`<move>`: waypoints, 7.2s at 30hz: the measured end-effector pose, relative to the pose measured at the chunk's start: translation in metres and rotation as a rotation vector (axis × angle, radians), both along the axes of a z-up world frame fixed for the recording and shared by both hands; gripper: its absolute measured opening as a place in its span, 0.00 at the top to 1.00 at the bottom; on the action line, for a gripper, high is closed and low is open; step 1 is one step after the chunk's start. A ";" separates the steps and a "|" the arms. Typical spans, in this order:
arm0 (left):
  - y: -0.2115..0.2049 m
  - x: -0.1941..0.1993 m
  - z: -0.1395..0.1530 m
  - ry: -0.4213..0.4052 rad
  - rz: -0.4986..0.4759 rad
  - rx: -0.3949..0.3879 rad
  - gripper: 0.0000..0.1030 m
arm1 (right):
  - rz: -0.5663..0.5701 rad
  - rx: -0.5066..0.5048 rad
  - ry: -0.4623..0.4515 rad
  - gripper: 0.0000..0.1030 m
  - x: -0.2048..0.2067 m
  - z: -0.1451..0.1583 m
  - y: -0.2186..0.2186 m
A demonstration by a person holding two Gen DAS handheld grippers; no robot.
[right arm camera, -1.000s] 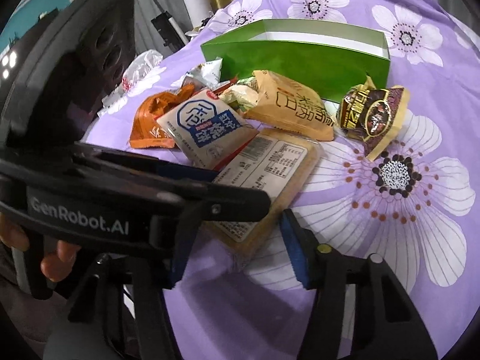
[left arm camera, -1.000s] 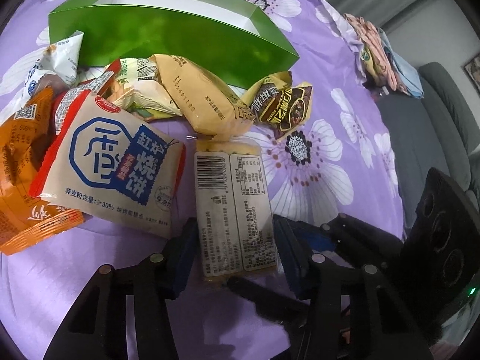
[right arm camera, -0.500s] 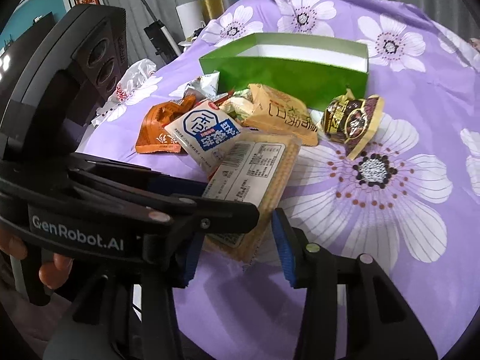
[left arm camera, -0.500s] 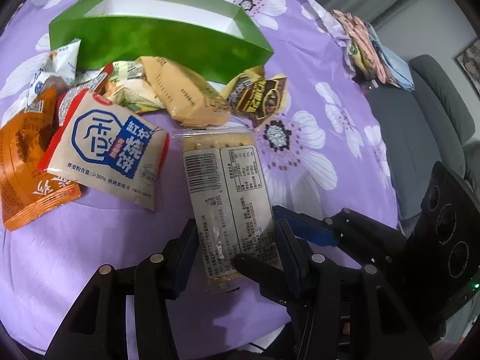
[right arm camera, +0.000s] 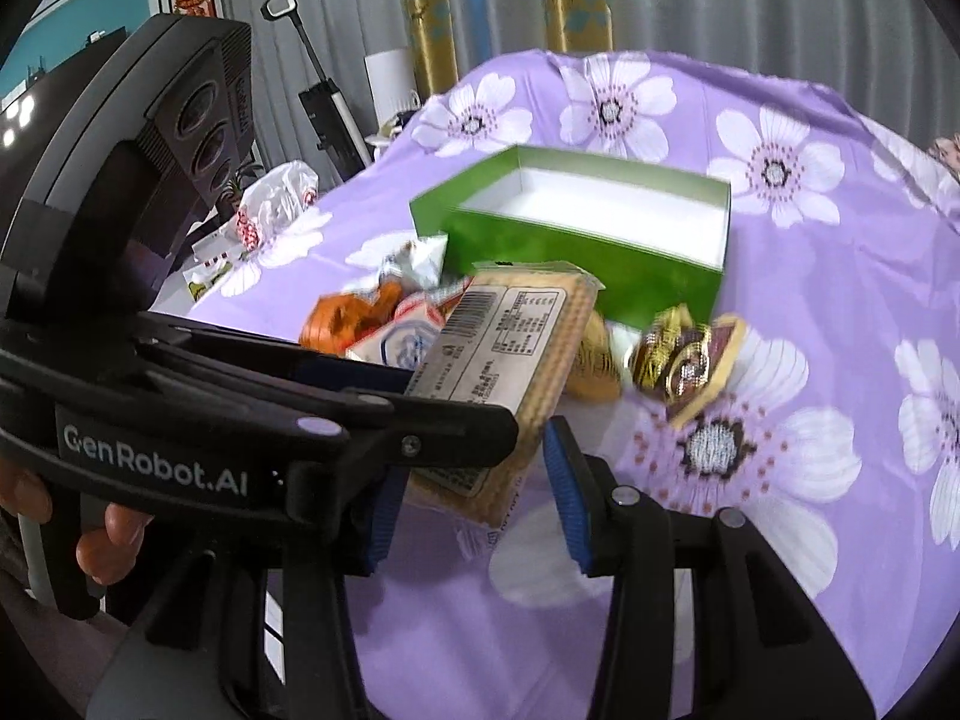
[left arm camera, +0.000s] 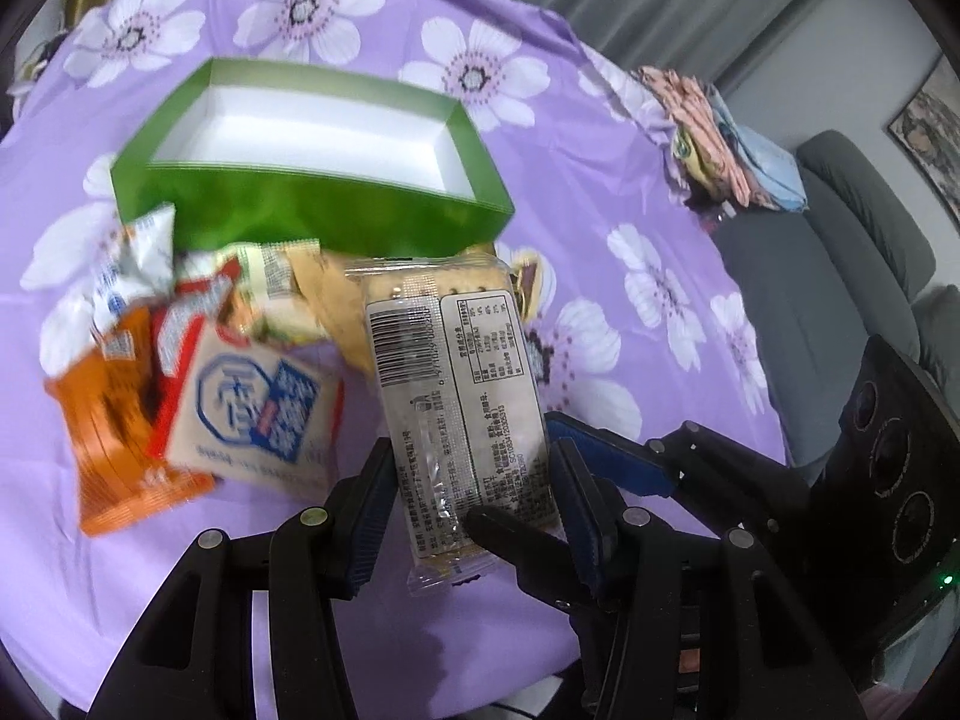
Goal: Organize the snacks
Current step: 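Lift the cracker pack with the right tool and drop it into the green box, then withdraw the right tool from the box back over the snack pile, then grasp the white-and-blue biscuit bag with the right tool, then carry the biscuit bag into the green box and release it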
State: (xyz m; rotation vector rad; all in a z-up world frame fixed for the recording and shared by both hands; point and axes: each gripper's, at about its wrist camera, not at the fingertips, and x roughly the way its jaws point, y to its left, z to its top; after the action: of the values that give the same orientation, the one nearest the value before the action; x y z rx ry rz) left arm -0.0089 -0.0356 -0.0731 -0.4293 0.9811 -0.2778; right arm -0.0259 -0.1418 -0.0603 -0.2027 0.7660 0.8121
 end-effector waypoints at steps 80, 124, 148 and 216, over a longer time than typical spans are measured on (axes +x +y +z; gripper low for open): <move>0.108 -0.002 0.004 0.014 0.198 0.023 0.16 | -0.031 0.081 0.173 0.24 0.030 -0.027 0.021; 0.058 0.020 -0.049 0.076 0.025 0.218 0.64 | 0.017 0.035 0.200 0.51 0.030 -0.079 0.064; 0.072 0.021 -0.047 0.101 0.087 0.141 0.81 | 0.028 0.083 0.217 0.65 0.027 -0.073 0.062; 0.073 0.063 0.051 -0.160 0.084 0.130 0.78 | -0.015 0.202 0.000 0.76 0.089 0.022 0.046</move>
State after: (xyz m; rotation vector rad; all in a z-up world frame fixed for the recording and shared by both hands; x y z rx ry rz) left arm 0.0542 0.0378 -0.0219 -0.3238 0.8171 -0.1682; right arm 0.0627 -0.0957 -0.0386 -0.0160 0.6793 0.8690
